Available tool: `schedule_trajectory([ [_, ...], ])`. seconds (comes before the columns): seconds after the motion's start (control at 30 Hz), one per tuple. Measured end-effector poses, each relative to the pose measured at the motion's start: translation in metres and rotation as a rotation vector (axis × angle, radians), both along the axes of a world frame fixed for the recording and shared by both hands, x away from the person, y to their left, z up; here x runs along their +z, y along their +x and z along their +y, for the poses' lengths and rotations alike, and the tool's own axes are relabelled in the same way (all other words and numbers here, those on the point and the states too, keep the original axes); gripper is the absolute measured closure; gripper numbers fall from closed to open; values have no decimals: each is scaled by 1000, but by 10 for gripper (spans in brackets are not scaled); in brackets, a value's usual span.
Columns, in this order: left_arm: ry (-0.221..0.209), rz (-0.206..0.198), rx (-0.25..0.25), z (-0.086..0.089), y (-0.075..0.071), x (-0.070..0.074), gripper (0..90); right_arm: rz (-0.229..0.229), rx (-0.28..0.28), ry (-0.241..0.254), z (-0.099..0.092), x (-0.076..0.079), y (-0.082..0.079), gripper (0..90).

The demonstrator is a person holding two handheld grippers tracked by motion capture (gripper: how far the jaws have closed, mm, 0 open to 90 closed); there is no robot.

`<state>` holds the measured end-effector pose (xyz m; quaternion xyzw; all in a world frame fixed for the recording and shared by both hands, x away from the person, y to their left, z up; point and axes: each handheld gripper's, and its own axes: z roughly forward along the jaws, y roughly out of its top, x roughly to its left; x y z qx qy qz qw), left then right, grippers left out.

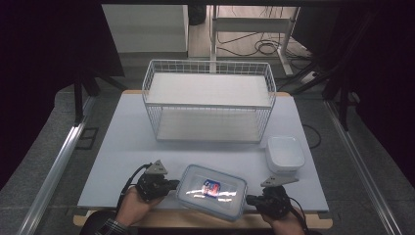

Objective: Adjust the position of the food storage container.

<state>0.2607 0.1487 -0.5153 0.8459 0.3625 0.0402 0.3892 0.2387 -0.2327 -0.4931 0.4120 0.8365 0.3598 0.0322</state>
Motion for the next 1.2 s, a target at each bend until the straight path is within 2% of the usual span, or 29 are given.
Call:
schedule_trajectory([
  [0.2,-6,4,44,1,3,0,878,-6,-20,-8,6,-1,21,894],
  [0.23,-7,7,63,2,4,0,880,-7,-19,-13,7,0,24,894],
  [0.43,-8,14,98,4,7,0,886,-7,-28,-16,13,-1,36,894],
  [0.73,10,17,188,6,19,2,899,-17,-32,-45,26,0,58,894],
  [1.0,3,13,212,6,31,2,899,-31,-56,-56,31,0,82,894],
  [1.17,-7,4,207,9,34,-1,874,-42,-55,-46,31,-2,85,894],
  [1.2,-7,-3,205,10,34,-1,833,-46,-43,-37,29,-3,85,893],
])
